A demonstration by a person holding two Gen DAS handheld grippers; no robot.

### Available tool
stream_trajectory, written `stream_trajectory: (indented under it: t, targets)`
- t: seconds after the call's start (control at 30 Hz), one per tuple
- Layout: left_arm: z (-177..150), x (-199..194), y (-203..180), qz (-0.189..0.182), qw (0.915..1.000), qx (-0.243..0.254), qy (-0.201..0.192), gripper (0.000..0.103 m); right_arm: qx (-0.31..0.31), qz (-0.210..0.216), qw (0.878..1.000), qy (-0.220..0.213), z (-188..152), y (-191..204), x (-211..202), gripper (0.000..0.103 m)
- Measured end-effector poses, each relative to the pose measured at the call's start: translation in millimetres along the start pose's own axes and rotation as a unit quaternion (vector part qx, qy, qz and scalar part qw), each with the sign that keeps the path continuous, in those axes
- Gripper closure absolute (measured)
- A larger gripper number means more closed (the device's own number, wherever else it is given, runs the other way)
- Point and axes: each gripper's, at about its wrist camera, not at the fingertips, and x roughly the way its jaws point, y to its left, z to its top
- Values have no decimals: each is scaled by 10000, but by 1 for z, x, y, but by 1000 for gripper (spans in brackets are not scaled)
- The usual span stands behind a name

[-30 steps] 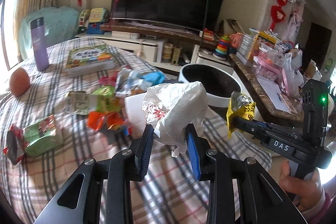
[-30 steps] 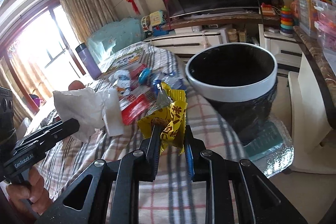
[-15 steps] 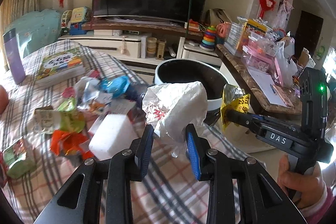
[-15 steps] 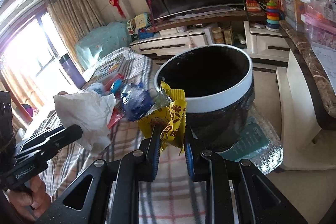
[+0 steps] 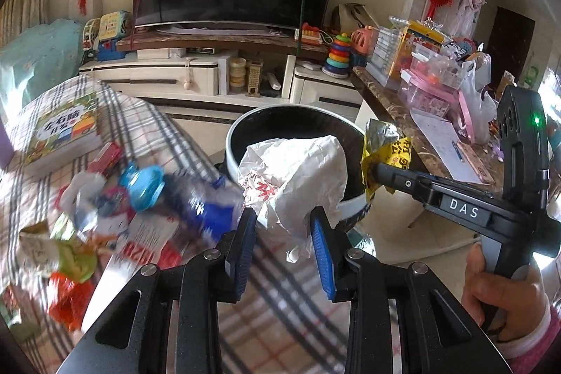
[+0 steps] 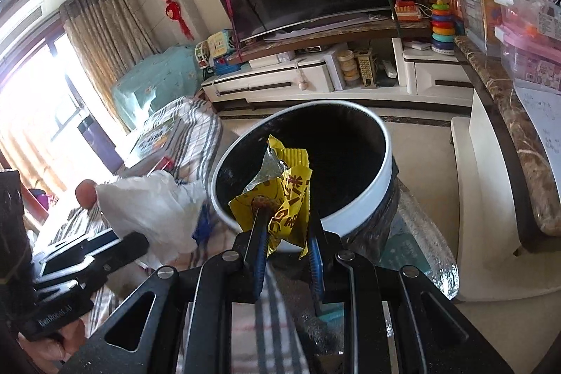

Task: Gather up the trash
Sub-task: 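Carry the yellow bag and white tissue over the black-and-white bin, then open both grippers to drop the bag and tissue into the bin, then grasp the white foam block with the right gripper while the left grasps the orange wrapper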

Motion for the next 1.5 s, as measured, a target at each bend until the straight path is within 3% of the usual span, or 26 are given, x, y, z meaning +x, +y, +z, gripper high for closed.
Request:
stream_trajectory:
  t: [0.3,0.47,0.5,0.53,0.6,0.7,0.8,0.97,1.13,1.5]
  targets:
    - [30,43,-5,-41,9999,-59,116,72,-24,-23,9999,142,27,-16,24,81]
    - [41,68,-7,22,9995,-109,286,67,-94,-50,9997,217,36,-20,34,77]
    - [42,72,-7,55,9994,-128,322,64,-88,-53,9997,230,37,-22,36,73]
    - [43,74,-6,45,9993,-156,338,61,-72,-70,9996,253,39,-24,38,62]
    - [42,75,-5,51,9991,-224,345,53,-32,-85,9995,287,40,-28,40,58]
    - [39,71,-3,37,9991,-283,297,50,32,-95,9996,275,42,-32,38,49]
    - [33,63,-2,28,9991,-317,266,44,70,-98,9997,223,41,-32,34,48]
    - [20,45,-10,-41,9995,-226,196,44,200,-33,9997,157,34,-31,25,36]
    - [3,25,-17,-177,9996,-157,142,39,351,-1,9993,88,24,-30,16,14]
    - [-40,-27,-5,-189,9994,-224,158,38,594,33,9981,135,-7,-24,-4,13]
